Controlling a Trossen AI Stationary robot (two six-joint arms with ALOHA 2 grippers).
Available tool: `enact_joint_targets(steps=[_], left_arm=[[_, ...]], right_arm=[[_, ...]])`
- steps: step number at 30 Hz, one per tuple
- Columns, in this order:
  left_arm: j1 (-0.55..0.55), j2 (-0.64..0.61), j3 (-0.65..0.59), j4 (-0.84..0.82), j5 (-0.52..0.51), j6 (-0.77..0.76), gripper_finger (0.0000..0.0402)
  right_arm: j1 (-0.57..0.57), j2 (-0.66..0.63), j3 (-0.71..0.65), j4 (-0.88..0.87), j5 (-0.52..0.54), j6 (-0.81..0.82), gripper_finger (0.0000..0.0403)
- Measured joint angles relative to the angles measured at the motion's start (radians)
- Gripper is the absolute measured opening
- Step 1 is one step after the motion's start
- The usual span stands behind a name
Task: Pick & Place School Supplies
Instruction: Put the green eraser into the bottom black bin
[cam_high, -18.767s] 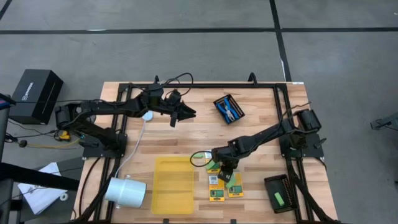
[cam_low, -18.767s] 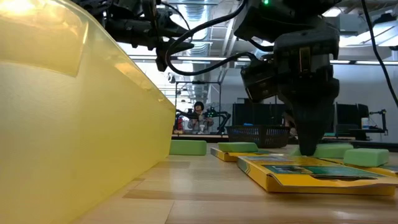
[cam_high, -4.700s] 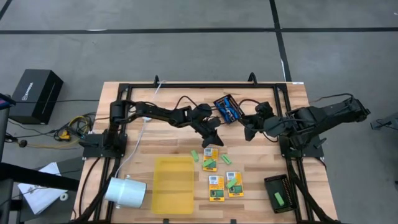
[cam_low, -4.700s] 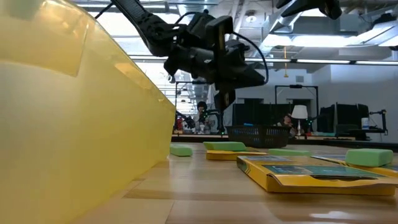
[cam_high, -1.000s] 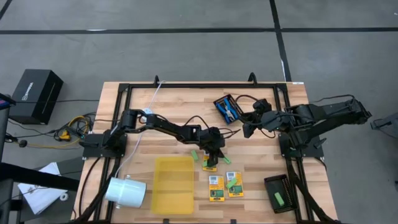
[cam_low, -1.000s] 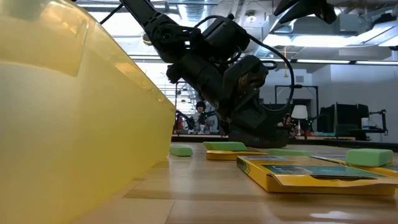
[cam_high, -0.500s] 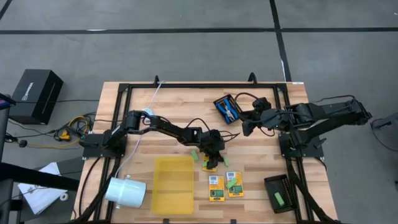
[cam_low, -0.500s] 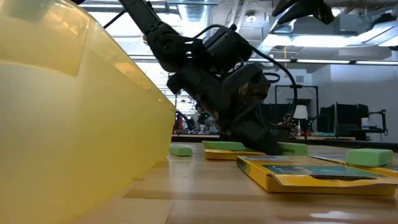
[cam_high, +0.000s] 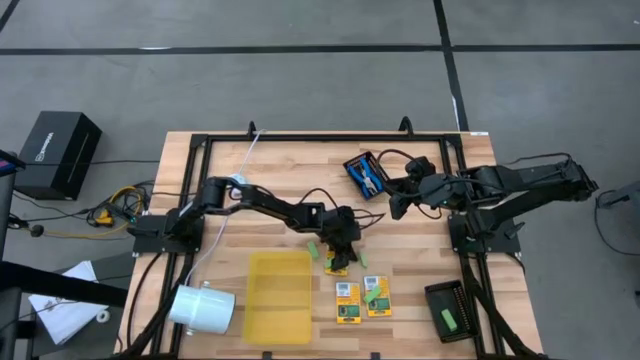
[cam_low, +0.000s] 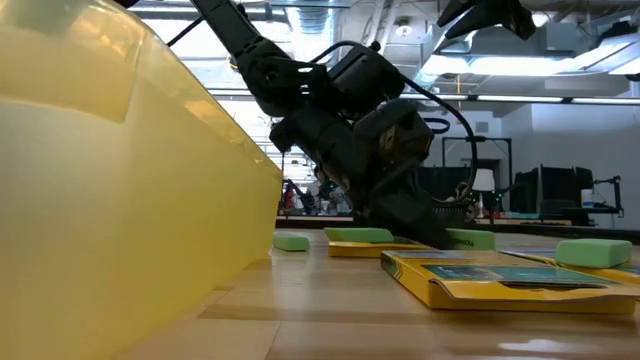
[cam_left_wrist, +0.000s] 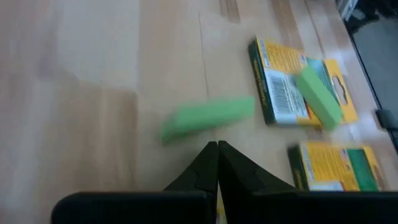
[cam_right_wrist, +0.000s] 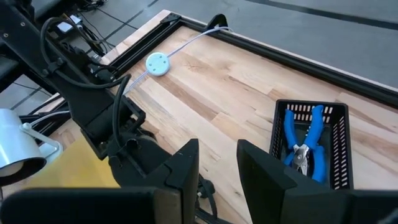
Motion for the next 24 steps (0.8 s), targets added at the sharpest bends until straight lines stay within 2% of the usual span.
enact_joint_targets(steps=[6, 13, 15, 20, 24], left_arm=[[0.000, -0.071, -0.006, -0.112, 0.046, 0.113, 0.0001], [0.029, -0.180, -0.005, -0.195, 0.008, 0.203, 0.0001], [0.040, -0.202, -0.002, -0.208, -0.008, 0.214, 0.0001], [0.076, -0.248, -0.005, -0.289, -0.009, 0.200, 0.0001], [0.123, -0.305, -0.003, -0.304, -0.007, 0.205, 0.0001]], right_arm=[[-0.001, 0.000, 0.000, 0.011, 0.000, -0.039, 0.0102], [-0.018, 0.000, 0.000, 0.027, -0.001, -0.053, 0.0102], [-0.024, 0.000, 0.000, 0.029, -0.038, -0.051, 0.0102], [-0.039, 0.000, 0.000, 0.044, -0.226, -0.041, 0.0102], [-0.029, 0.000, 0.000, 0.141, -0.236, -0.086, 0.0102]])
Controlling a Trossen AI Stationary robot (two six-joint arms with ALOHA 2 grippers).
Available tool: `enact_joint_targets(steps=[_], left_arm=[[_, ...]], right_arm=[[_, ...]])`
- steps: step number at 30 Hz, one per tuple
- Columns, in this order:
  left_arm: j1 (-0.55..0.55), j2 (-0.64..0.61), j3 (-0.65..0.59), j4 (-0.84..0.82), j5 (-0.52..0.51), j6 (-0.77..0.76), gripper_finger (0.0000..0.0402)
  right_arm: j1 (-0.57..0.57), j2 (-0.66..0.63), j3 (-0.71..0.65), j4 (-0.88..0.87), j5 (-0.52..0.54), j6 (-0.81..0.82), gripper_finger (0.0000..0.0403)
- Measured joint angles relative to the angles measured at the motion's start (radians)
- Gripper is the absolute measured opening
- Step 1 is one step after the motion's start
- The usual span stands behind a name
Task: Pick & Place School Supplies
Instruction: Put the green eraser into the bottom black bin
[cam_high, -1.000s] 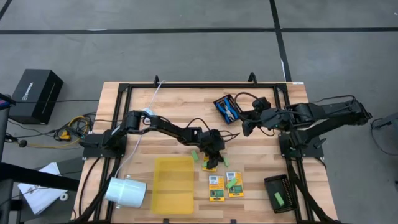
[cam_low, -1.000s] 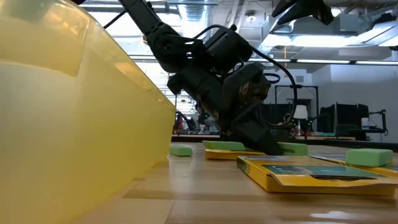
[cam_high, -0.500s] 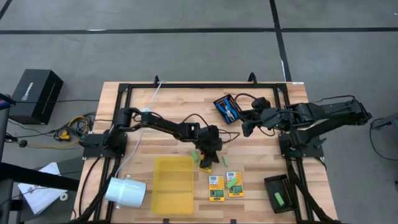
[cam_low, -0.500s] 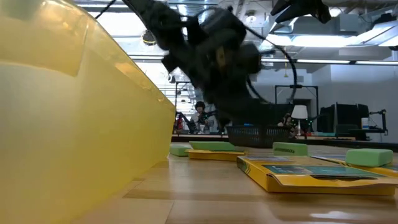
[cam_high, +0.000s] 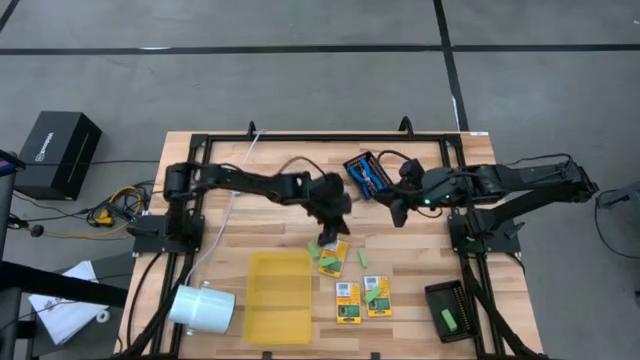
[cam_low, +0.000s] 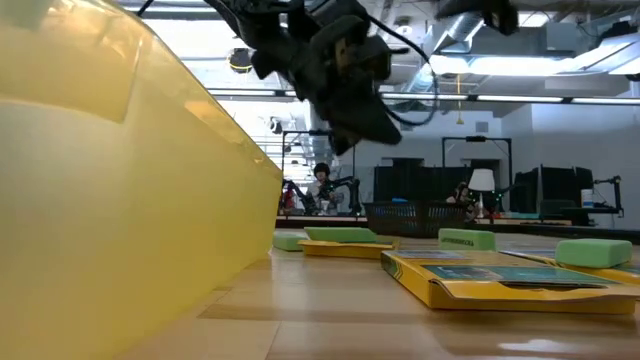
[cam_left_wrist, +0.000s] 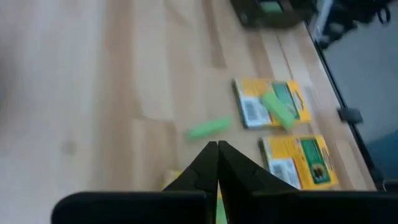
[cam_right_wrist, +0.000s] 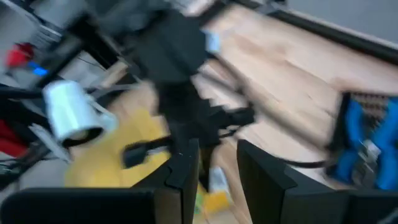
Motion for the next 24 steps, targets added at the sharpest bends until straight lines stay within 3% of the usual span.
enact_joint_targets(steps=[6, 10, 15, 24], left_arm=[[0.111, -0.160, 0.000, -0.016, 0.001, -0.068, 0.0001], [0.187, -0.310, 0.000, -0.051, 0.005, -0.105, 0.0001], [0.311, -0.506, 0.002, -0.049, 0.134, -0.202, 0.0006], [0.473, -0.748, 0.001, -0.069, 0.255, -0.221, 0.0091]], right_arm=[[-0.010, 0.009, 0.002, 0.240, -0.052, -0.069, 0.0102], [-0.011, 0.023, 0.001, 0.275, -0.107, -0.069, 0.0102], [-0.016, 0.059, 0.002, 0.332, -0.123, -0.037, 0.0102], [-0.041, 0.257, 0.000, 0.485, -0.157, 0.129, 0.0108]])
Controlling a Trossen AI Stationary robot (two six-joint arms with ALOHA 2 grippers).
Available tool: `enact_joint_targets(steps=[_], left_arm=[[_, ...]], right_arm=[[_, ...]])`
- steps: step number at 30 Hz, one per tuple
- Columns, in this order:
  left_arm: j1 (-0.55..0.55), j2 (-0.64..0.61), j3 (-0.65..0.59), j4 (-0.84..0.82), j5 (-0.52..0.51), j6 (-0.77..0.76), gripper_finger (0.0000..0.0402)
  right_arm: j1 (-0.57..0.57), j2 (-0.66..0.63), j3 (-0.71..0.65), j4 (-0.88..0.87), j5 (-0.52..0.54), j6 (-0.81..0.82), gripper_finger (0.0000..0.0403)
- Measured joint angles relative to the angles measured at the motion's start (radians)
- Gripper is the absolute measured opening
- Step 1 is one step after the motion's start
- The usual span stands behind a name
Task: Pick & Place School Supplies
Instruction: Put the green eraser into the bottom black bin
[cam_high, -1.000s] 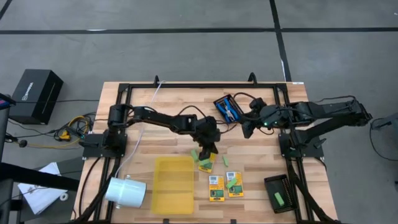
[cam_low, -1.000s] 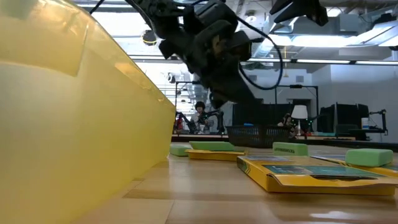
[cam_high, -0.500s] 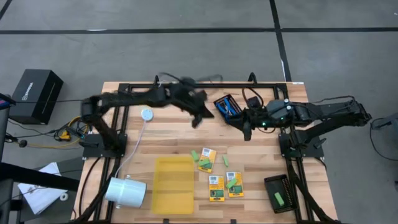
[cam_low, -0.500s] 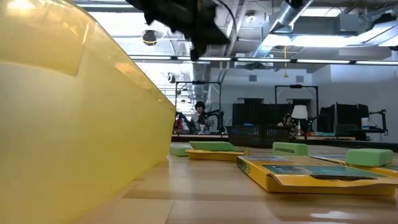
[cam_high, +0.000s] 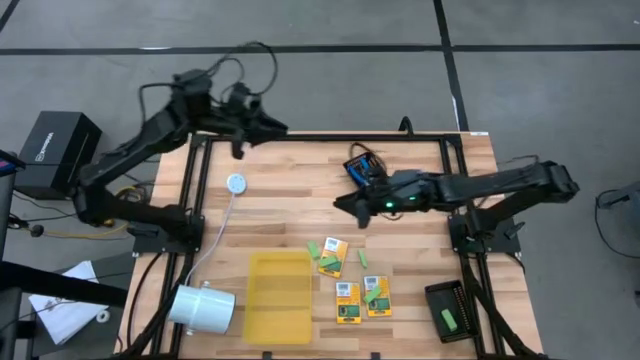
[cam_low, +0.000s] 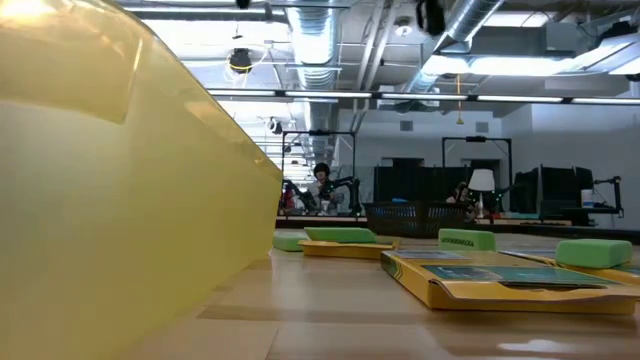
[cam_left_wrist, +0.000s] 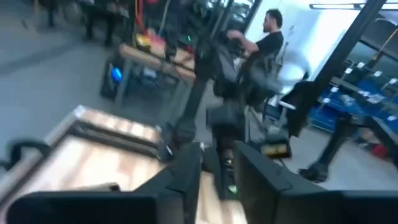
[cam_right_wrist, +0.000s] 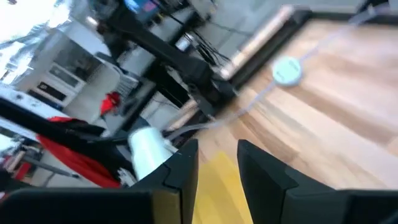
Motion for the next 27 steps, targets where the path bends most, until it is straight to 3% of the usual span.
enact_joint_targets(steps=[7, 12, 18, 27], left_arm=[[0.076, -0.057, -0.001, -0.180, 0.007, 0.097, 0.0160], [0.101, -0.058, -0.001, -0.215, 0.124, 0.145, 0.0174], [0.104, -0.058, -0.001, -0.215, 0.153, 0.216, 0.0164], [0.104, -0.058, -0.001, -0.215, 0.154, 0.244, 0.0148]], right_arm=[[-0.001, 0.148, 0.009, 0.049, -0.076, 0.174, 0.0166], [0.017, 0.194, 0.024, -0.094, -0.150, 0.317, 0.0201], [0.053, 0.177, 0.031, -0.381, -0.158, 0.510, 0.0200], [0.122, 0.194, 0.029, -0.591, -0.225, 0.661, 0.0177]])
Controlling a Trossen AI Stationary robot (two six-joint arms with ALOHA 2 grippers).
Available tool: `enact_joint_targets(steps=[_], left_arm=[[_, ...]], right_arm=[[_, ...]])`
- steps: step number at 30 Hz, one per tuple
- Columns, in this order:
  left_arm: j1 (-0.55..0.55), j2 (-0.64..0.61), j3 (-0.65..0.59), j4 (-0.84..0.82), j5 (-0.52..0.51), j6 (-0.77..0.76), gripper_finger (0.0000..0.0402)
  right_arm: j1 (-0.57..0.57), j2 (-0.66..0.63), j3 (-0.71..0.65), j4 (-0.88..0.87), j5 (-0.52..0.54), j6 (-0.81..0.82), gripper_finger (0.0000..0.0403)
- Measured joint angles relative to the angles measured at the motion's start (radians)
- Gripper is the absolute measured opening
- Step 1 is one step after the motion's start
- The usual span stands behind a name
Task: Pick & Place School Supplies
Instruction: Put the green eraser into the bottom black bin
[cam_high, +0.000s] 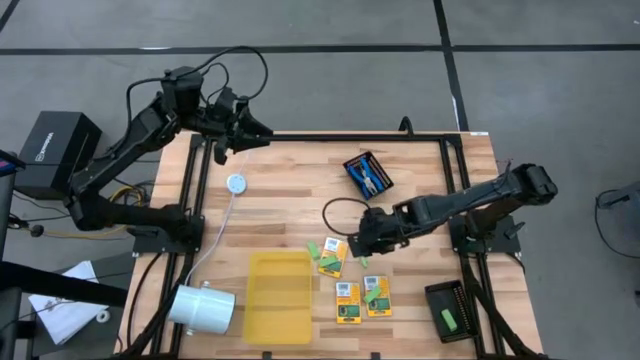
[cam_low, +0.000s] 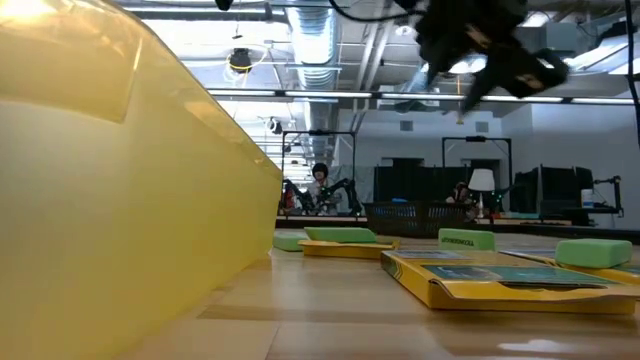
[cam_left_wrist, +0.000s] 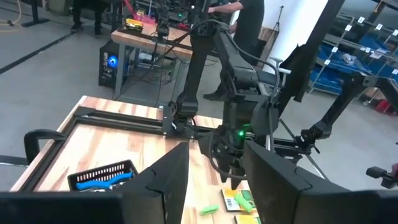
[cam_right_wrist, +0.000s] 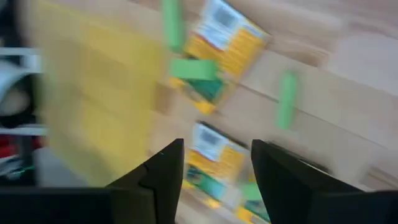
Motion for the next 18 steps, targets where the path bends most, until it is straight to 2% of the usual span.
enact_joint_targets(steps=[11, 15, 18], left_arm=[[0.000, 0.000, 0.000, 0.000, 0.001, -0.002, 0.0144], [0.000, 0.000, 0.000, 0.000, 0.001, -0.003, 0.0143], [0.000, 0.001, 0.000, 0.001, 0.000, -0.003, 0.0143]], right_arm=[[0.010, -0.002, 0.002, -0.091, 0.022, 0.010, 0.0182], [0.008, 0.042, -0.002, -0.097, 0.026, 0.001, 0.0170], [0.003, 0.098, 0.006, -0.020, 0.011, -0.018, 0.0162]])
